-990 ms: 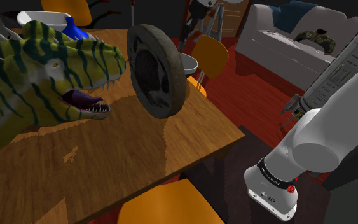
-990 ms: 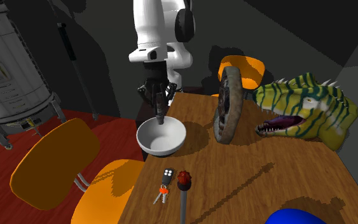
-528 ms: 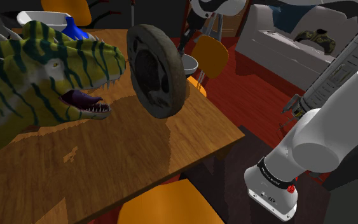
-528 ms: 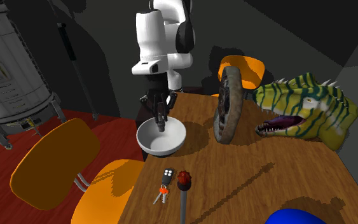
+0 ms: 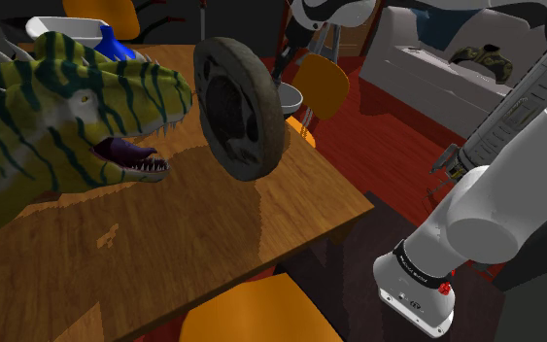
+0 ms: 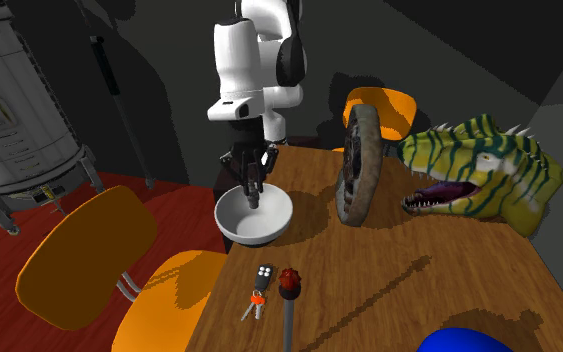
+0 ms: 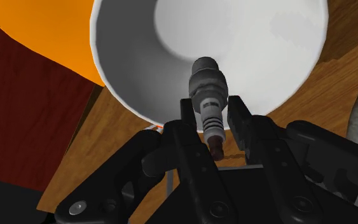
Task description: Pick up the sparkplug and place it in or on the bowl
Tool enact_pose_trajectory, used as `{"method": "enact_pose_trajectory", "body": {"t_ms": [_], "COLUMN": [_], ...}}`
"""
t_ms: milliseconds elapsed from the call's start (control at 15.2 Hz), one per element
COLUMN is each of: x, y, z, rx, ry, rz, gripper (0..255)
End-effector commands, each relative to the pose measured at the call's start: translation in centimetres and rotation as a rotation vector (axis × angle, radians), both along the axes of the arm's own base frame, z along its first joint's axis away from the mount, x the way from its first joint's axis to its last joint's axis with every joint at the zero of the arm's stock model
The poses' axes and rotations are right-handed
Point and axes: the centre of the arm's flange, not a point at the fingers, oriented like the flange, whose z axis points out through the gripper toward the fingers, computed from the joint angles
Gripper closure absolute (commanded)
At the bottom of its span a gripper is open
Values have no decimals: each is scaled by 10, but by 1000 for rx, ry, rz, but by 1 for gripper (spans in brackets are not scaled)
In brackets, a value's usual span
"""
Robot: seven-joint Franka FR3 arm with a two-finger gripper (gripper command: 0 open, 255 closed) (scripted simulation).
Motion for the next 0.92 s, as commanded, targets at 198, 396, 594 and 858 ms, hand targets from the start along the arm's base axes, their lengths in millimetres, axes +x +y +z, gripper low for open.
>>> {"method": "enact_pose_trajectory", "body": {"t_ms": [198,396,594,858], "x": [0,-4,-15,-15], "y": [0,-1,-4,-4], "z": [0,13,47,47], "rx": [0,0,0,0], "ry": [0,0,0,0], "rz": [0,0,0,0], "gripper": [0,0,0,0]}}
